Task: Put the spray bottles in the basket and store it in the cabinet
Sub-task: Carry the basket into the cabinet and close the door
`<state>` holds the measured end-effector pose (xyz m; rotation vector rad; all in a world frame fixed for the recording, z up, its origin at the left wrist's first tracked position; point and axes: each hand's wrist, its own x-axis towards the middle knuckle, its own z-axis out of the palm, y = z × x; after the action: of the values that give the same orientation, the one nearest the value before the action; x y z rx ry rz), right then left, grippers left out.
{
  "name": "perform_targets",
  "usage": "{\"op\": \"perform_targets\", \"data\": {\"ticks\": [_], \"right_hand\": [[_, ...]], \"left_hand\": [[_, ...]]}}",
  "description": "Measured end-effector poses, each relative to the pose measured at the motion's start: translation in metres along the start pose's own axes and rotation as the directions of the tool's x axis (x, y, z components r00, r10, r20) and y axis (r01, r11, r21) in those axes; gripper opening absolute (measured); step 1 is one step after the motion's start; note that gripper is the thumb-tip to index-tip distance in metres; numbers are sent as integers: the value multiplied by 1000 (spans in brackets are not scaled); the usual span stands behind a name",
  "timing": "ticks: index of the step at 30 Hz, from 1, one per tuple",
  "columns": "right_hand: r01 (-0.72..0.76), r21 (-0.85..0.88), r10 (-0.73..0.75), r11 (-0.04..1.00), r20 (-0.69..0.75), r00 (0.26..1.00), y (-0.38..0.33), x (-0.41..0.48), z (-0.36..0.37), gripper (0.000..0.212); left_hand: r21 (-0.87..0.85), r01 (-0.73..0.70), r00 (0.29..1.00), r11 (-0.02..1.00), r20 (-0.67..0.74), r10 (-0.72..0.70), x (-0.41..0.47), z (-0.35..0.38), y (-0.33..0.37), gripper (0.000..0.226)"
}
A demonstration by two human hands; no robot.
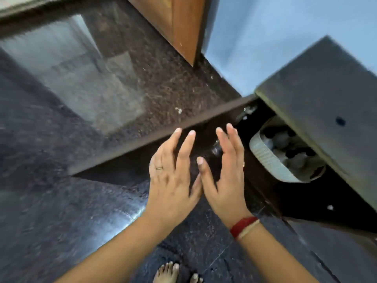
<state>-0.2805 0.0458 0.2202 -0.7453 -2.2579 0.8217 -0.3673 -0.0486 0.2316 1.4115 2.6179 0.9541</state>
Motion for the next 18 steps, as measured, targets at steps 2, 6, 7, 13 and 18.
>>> {"op": "perform_targets", "data": {"ticks": [2,6,7,13,18], "right_hand": [[66,-84,-59,994,82,995,-20,28,-4,61],[156,-278,-84,948,254,964,-28,68,4,65],[168,-291,-77,942,300,951,-26,73,9,69],[135,-352,20,926,405,914,1,69,46,85],[159,-454,42,877,401,915,3,64,57,75]], "left_hand": [[98,44,998,994,-44,-40,17,-29,-11,74],[301,159,987,940,-25,-159,34,-55,-48,78],[341,190,980,921,-8,-199,34,-57,-58,78],[444,360,890,820,100,-445,23,-43,-106,87],[468,361,867,807,151,-475,26,-44,-107,87]]}}
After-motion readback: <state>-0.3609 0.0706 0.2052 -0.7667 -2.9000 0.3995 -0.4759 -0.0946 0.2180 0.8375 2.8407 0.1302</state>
